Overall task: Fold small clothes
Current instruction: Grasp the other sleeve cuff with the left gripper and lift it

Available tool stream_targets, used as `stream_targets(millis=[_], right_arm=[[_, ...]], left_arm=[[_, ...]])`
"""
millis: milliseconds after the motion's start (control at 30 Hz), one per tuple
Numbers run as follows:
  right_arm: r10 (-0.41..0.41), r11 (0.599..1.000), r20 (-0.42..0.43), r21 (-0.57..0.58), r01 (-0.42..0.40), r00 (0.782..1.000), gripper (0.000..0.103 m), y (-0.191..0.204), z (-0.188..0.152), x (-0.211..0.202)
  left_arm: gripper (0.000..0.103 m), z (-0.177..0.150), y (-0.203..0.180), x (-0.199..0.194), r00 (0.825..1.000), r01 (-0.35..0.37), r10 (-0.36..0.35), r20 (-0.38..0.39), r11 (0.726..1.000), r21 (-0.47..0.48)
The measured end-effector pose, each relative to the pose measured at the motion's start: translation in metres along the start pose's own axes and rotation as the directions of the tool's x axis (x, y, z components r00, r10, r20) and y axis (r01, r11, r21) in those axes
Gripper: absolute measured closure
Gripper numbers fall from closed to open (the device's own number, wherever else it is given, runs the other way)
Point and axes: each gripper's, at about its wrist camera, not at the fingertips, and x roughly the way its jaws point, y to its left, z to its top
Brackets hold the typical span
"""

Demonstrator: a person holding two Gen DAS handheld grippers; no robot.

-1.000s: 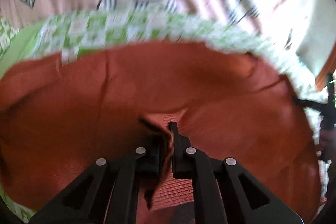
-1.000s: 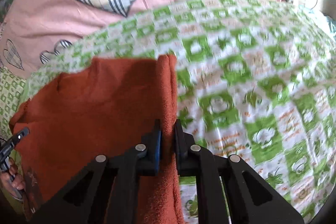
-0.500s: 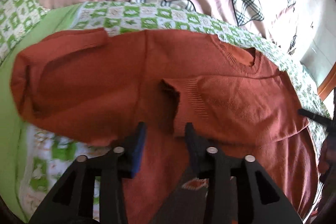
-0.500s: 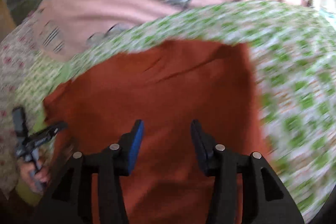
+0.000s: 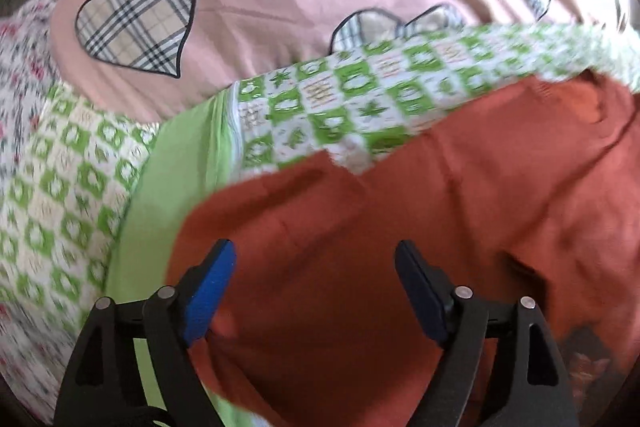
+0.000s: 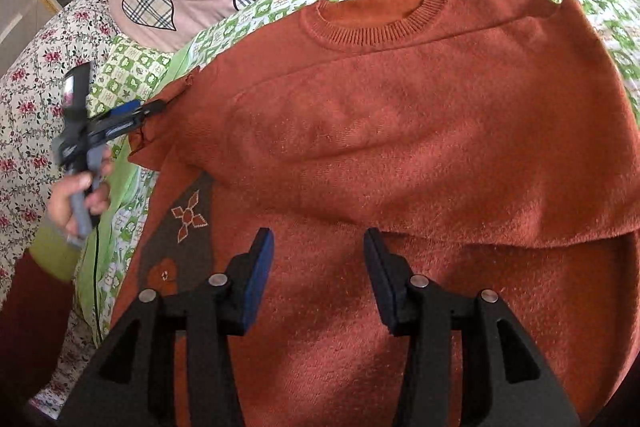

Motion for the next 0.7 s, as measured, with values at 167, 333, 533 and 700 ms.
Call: stream_targets(millis=[167, 333, 533, 700], right_arm=[[0.011, 0.999, -0.017, 0.034, -0.01, 1.0, 0.055, -0.007, -0.005, 0.0], [0.024, 1.0, -0.033, 0.011, -0.023, 0.999, 0.055, 0.0, -0.008, 0.002], [0.059, 0.998, 0.003, -0.027, -0.059, 0.998, 0.055, 0.014, -0.01, -0.006], [0.051, 0.999, 0.02, 0.0, -0.051, 0.998, 0.055, 0.008, -0.015, -0.01]], left_arm=[[0.019, 0.005, 0.011, 0.055, 0.994, 0.026, -0.024, -0.107, 0.999, 0.022], [0.088, 0.008, 0.038, 0.071, 0.982, 0.141, -0.156, -0.104, 0.981, -0.136], [0.094, 0.003, 0.052, 0.028, 0.96, 0.27, -0.28, 0.002, 0.925, -0.267], [0.095, 0.002, 0.026, -0.041, 0.904, 0.428, -0.396, 0.164, 0.852, -0.302]])
